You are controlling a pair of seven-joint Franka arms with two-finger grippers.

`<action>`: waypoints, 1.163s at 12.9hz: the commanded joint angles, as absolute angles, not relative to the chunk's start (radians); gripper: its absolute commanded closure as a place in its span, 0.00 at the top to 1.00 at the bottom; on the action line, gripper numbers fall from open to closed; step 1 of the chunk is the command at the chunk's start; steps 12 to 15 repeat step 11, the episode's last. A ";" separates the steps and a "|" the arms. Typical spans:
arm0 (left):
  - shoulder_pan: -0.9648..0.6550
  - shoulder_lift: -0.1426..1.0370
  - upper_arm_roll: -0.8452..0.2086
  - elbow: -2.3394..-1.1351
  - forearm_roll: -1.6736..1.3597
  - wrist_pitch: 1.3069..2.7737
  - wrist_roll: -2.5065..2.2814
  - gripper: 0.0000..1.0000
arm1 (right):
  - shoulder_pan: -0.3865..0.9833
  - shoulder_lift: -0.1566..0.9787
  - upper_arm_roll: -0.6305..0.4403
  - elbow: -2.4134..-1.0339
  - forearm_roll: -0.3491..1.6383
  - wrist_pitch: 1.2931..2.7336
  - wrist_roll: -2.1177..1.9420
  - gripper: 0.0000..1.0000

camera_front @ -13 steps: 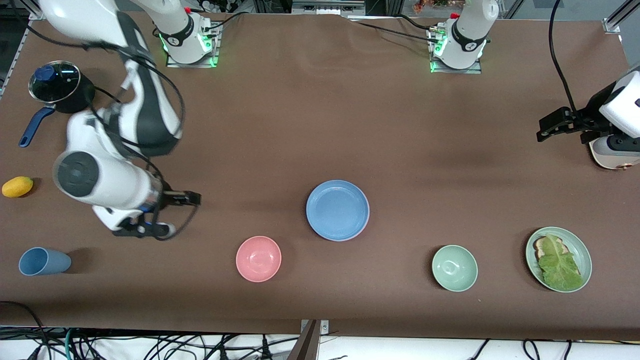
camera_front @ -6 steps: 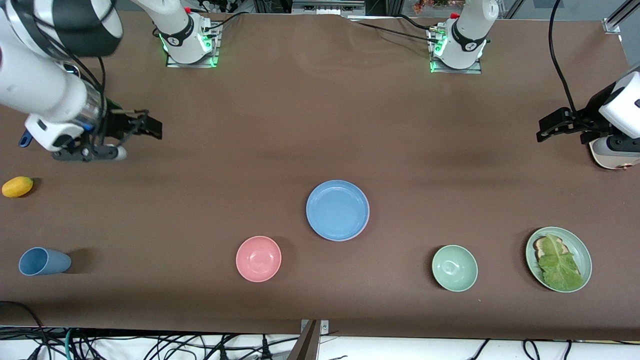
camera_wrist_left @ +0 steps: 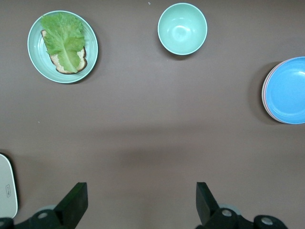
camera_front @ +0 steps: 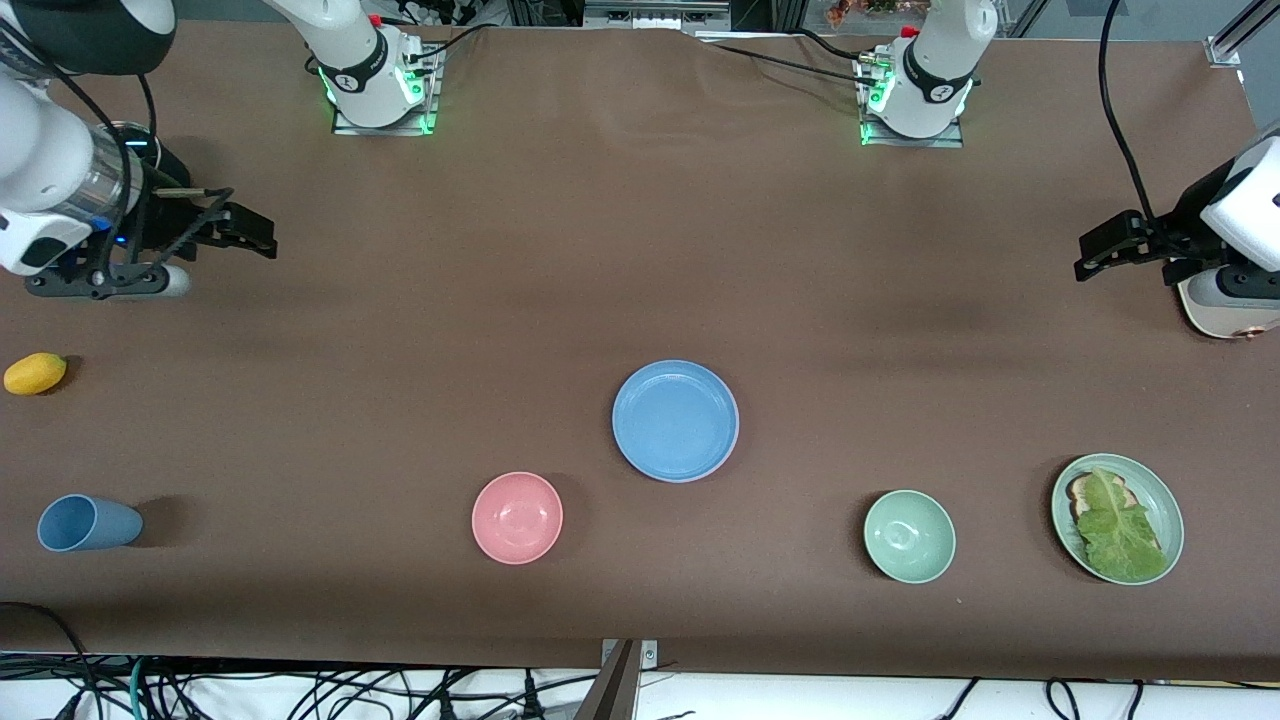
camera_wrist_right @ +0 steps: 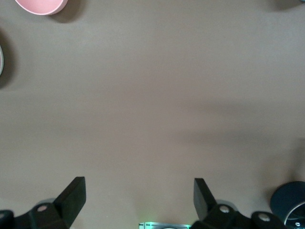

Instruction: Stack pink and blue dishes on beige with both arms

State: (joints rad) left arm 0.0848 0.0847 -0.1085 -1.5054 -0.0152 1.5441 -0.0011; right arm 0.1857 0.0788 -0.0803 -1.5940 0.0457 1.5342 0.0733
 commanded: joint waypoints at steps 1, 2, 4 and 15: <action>0.087 0.066 -0.130 -1.494 -0.032 1.506 -0.018 1.00 | 0.176 0.106 -0.074 -1.531 0.037 1.500 0.060 1.00; 0.087 0.066 -0.129 -1.494 -0.032 1.506 -0.020 1.00 | 0.178 0.106 -0.074 -1.529 0.032 1.500 0.061 1.00; 0.089 0.066 -0.126 -1.494 -0.032 1.506 -0.018 1.00 | 0.178 0.106 -0.074 -1.528 0.032 1.502 0.061 1.00; 0.089 0.066 -0.124 -1.494 -0.032 1.506 -0.011 1.00 | 0.179 0.104 -0.074 -1.528 0.020 1.502 0.071 1.00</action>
